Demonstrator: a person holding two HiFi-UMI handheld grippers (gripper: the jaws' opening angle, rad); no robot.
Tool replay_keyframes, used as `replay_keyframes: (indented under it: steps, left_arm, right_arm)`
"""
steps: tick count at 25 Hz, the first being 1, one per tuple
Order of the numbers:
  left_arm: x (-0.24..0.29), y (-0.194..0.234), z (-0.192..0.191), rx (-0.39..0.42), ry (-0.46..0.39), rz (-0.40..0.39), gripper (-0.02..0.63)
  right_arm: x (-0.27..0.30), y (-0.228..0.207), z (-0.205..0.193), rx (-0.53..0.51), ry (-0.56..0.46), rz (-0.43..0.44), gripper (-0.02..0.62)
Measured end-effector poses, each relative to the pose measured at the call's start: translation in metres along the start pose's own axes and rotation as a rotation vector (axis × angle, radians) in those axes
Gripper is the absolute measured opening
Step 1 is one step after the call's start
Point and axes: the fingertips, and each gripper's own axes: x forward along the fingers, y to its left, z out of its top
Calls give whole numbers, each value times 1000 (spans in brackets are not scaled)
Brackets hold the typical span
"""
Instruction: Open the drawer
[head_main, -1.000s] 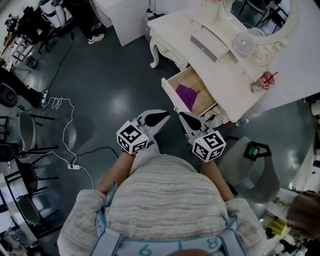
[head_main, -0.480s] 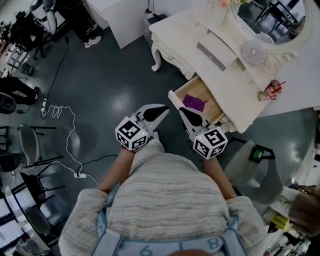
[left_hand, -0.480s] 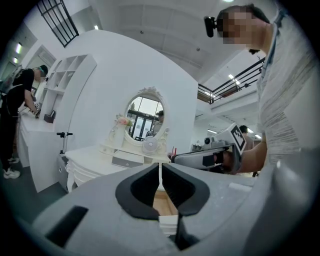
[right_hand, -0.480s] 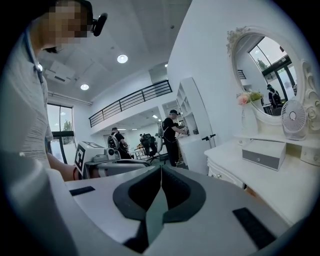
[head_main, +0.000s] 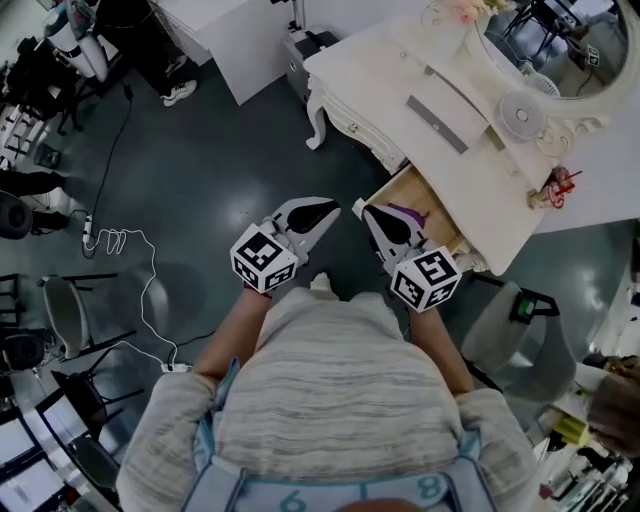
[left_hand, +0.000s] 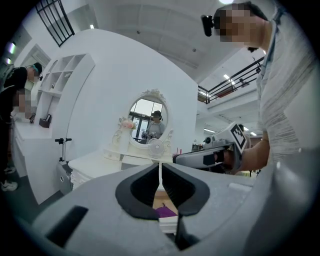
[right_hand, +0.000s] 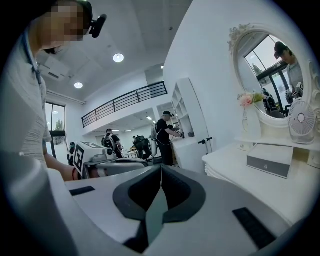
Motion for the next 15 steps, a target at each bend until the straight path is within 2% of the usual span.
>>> replay_keyframes:
  steps: [4,15]
  left_arm:
    - [1,17,0,4,1,-9,28]
    - [17,32,-6,-16,2,-18,28]
  right_arm:
    - [15,3,2,-5,10,-7,10]
    - [29,-12,2,0,27,-20,11]
